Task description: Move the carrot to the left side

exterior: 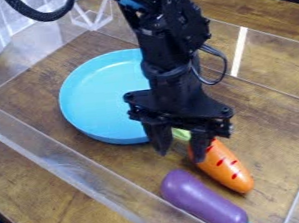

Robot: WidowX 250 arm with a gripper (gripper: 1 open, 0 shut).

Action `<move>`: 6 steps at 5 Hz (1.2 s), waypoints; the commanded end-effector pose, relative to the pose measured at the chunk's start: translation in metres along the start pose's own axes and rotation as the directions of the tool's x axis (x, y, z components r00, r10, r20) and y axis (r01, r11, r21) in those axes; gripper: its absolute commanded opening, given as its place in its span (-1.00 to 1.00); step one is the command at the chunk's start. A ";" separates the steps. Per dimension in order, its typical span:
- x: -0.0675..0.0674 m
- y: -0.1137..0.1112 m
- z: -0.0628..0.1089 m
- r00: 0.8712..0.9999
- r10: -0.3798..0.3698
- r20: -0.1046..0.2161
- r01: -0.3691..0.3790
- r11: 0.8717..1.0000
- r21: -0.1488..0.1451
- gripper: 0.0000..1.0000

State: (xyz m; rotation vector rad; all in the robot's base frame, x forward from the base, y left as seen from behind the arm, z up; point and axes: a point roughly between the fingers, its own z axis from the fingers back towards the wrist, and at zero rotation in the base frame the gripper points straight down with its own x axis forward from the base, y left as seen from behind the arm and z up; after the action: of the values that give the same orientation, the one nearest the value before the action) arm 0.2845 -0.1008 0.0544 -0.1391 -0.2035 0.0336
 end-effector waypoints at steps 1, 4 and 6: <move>0.010 -0.013 0.007 0.998 -0.004 0.062 0.006 0.999 -0.035 1.00; 0.020 -0.023 -0.008 0.994 0.049 0.098 -0.044 0.998 -0.047 1.00; 0.027 -0.026 -0.010 0.994 0.043 0.103 -0.039 0.999 -0.038 1.00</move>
State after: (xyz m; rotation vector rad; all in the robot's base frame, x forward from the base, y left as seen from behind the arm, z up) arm 0.3092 -0.1218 0.0437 -0.1679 -0.2738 0.0942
